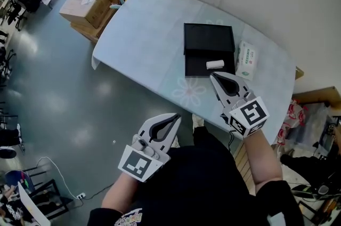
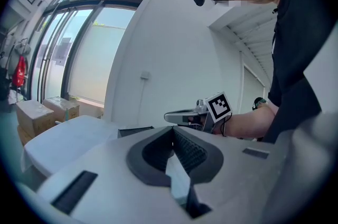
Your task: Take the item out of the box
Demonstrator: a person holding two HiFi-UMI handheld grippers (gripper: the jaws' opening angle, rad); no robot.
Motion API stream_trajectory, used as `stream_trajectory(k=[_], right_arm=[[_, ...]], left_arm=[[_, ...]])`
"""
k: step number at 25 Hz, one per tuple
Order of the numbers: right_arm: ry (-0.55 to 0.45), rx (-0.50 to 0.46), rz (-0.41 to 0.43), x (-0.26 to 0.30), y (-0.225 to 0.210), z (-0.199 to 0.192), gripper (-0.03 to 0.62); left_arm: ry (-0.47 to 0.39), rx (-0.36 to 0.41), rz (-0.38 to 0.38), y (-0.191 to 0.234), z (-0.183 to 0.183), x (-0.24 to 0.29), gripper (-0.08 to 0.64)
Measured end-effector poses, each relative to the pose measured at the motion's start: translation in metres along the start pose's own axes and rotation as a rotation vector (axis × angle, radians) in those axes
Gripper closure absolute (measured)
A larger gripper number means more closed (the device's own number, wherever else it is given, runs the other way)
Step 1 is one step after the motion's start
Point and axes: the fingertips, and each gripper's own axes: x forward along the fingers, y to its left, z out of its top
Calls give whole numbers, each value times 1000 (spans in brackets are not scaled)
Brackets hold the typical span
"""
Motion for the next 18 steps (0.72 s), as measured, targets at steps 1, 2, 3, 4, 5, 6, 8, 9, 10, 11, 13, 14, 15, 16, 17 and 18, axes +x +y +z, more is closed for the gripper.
stream_trajectory(k=[1, 2, 3, 4, 5, 6, 8, 9, 10, 11, 13, 14, 15, 16, 17, 18], right_arm=[[8, -2, 7, 2, -6, -2, 583], [15, -3, 14, 5, -12, -5, 583], [23, -5, 20, 7, -18, -7, 581], [31, -7, 26, 10, -24, -9, 581], [40, -10, 32, 13, -30, -12, 581], [50, -12, 39, 15, -34, -14, 581], [74, -21, 52, 21, -43, -21, 580], [86, -26, 58, 23, -48, -25, 580], [99, -32, 66, 26, -51, -29, 580], [113, -38, 75, 29, -55, -33, 580], [142, -47, 94, 34, -61, -42, 580], [157, -53, 101, 37, -64, -46, 578], [171, -62, 106, 39, -68, -50, 577], [187, -72, 110, 41, -71, -55, 569], [202, -82, 113, 43, -74, -59, 558], [217, -92, 117, 45, -77, -64, 551]], left_arm=[[1, -1, 2, 0, 0, 6, 552], [4, -2, 4, 0, 0, 11, 552], [7, -3, 6, 0, -1, 17, 552], [9, -3, 7, 0, -1, 23, 552], [11, -4, 9, 1, -1, 29, 552], [12, -7, 11, 2, -1, 34, 552], [15, -16, 15, 5, -2, 43, 552], [16, -20, 16, 6, -3, 48, 552], [17, -24, 17, 7, -4, 52, 552], [18, -29, 18, 8, -5, 57, 552], [19, -40, 20, 12, -7, 65, 551], [18, -45, 20, 13, -7, 69, 552], [17, -49, 20, 14, -8, 73, 552], [17, -52, 19, 15, -8, 77, 552], [17, -53, 17, 16, -9, 80, 552], [18, -55, 16, 18, -10, 84, 551]])
